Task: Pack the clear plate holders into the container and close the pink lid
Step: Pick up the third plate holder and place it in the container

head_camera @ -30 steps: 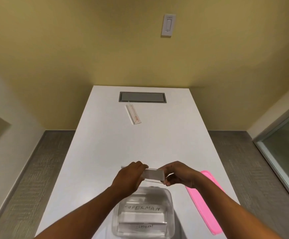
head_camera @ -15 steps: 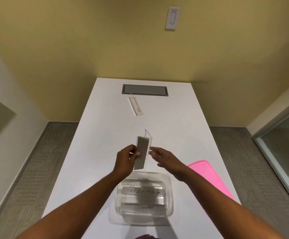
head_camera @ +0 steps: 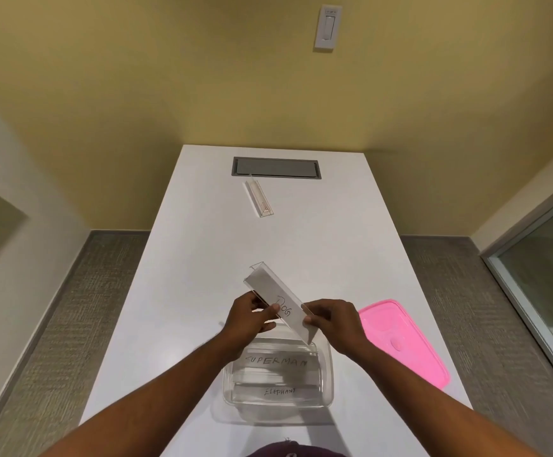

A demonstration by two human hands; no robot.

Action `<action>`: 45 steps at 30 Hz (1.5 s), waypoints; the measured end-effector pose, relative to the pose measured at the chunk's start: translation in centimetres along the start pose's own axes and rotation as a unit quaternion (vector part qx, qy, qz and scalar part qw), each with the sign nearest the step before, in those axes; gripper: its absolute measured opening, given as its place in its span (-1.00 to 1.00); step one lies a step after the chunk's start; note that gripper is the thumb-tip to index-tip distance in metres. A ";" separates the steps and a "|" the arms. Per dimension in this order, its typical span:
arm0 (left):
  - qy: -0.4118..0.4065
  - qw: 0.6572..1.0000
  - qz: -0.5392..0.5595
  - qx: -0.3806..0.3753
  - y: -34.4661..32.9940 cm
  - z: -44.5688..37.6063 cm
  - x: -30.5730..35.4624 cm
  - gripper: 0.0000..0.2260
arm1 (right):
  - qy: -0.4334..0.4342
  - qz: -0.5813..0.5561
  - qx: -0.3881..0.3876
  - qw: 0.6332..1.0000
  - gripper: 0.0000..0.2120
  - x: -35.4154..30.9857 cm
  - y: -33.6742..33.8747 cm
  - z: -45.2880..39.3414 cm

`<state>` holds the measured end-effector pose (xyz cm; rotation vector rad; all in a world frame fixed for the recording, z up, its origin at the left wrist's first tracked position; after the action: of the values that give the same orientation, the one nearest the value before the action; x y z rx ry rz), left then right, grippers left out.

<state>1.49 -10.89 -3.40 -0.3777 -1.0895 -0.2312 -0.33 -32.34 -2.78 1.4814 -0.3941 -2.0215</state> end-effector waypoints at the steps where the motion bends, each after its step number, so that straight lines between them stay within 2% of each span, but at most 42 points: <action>1: -0.002 1.000 -0.009 0.002 0.3 0.1 -0.1 -0.67 | -0.001 0.015 -0.009 1.000 -0.74 0.2 0.0 0.2; 5: -0.034 0.993 -0.086 0.076 3.7 1.4 0.2 -0.20 | -0.010 0.073 -0.040 0.996 -0.76 1.1 0.1 1.1; 7: -0.055 0.984 -0.154 0.064 4.9 1.6 0.2 -0.14 | -0.020 0.104 -0.065 0.992 -0.76 1.7 -0.3 1.4; 9: -0.072 0.958 -0.277 0.029 5.0 1.7 0.3 -0.25 | -0.024 0.132 -0.083 0.988 -0.77 2.1 -0.9 1.6; 11: -0.087 0.911 -0.403 0.004 4.2 1.9 0.4 -0.44 | -0.023 0.151 -0.091 0.984 -0.78 1.9 -1.3 1.7; 14: -0.090 0.854 -0.512 -0.030 3.0 2.4 -0.4 -0.63 | -0.006 0.209 -0.098 0.973 -0.74 1.1 -2.1 1.5; 17: -0.056 0.802 -0.593 -0.047 2.7 2.9 -2.3 -0.67 | 0.016 0.287 -0.114 0.951 -0.71 1.0 -3.8 1.7; 22: 0.000 0.717 -0.690 -0.095 1.7 3.0 -5.7 -0.66 | 0.015 0.353 -0.137 0.926 -0.69 2.2 -7.0 2.3; 27: 0.022 0.644 -0.761 -0.083 0.8 3.5 -8.0 -0.76 | 0.002 0.390 -0.167 0.906 -0.67 3.3 -10.0 2.5; 31: 0.036 0.632 -0.771 -0.071 0.6 3.5 -9.1 -0.74 | 0.007 0.409 -0.179 0.895 -0.66 3.9 -11.4 2.6; 45: 0.058 0.642 -0.758 -0.093 0.5 3.8 -9.6 -0.72 | -0.015 0.392 -0.179 0.902 -0.64 5.1 -12.2 2.8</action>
<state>-5.78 -8.92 -10.52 0.5016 -0.9989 -1.8648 -7.49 -26.27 -12.49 0.8597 -0.4987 -1.3657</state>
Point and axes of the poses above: each hand's wrist, its own z-axis away from the middle knuckle, its own y-axis out of the back of the hand, x = y × z, the point moved 9 cm from there along -z, towards the middle knuckle, and after that the axes turned 13 degrees about -x, right-handed, at the moved point
